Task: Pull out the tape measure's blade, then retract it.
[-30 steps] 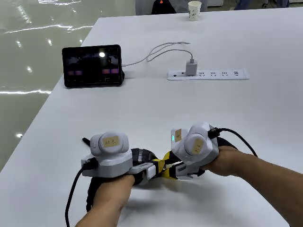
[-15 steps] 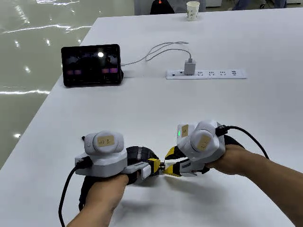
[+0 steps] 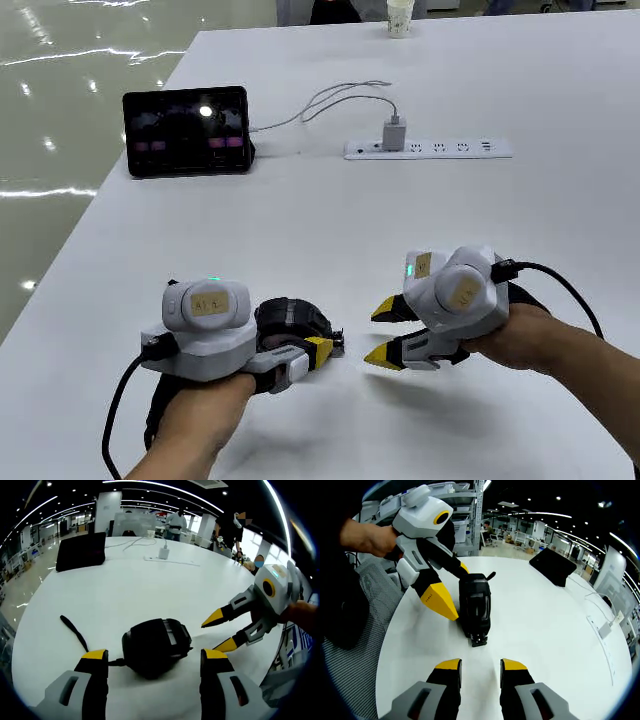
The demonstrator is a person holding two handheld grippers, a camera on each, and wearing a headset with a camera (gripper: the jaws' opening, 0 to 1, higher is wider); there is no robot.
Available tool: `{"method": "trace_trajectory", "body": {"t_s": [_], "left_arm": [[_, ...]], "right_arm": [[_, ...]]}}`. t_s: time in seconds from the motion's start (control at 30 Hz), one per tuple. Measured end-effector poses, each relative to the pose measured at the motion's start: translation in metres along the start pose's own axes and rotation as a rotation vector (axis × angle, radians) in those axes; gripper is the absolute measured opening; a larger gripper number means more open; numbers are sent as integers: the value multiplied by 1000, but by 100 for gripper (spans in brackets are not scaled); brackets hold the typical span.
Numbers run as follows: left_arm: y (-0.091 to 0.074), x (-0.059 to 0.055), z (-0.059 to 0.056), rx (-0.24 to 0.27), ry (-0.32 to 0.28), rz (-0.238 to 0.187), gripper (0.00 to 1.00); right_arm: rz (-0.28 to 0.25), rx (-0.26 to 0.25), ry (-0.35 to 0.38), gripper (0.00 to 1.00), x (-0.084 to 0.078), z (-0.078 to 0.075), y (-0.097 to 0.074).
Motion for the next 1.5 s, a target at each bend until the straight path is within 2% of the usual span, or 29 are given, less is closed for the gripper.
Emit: {"method": "trace_trajectory", "body": {"t_s": [0.37,0.53,0.8,0.9,1.13,1.33,1.5], "left_arm": [[-10,-1,-3,-24,81,-16,73],[-13,-2,-4,-33,101,-21,74],[-19,-4,-8,-61,147,-36,74],[-21,-7,-8,-63,160,-29,74],[-29,-10,-8,-85,173,-49,75],[-36,-8,-11,-111,192,-81,76],[-41,-8,-15,-128,212,-96,79]], "right_arm": [[-26,-53,78,32,-13,2,-21],[-27,-74,103,34,-21,4,-28],[-56,-121,149,39,-30,7,-44],[-62,-140,173,42,-34,7,-50],[-87,-188,219,47,-43,10,-65],[-116,-228,261,52,-48,14,-75],[-153,-259,305,57,-52,18,-84]]}}
Point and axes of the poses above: the centre of the closed fingertips' face, and the gripper's own axes: y roughly forward along the fingers, z roughly to its left, x roughly out of its top, the point moved 1 cm from there along -y, roughly backward along the fingers, and after that the axes turned 6 degrees about y, right-handed, at the moved point
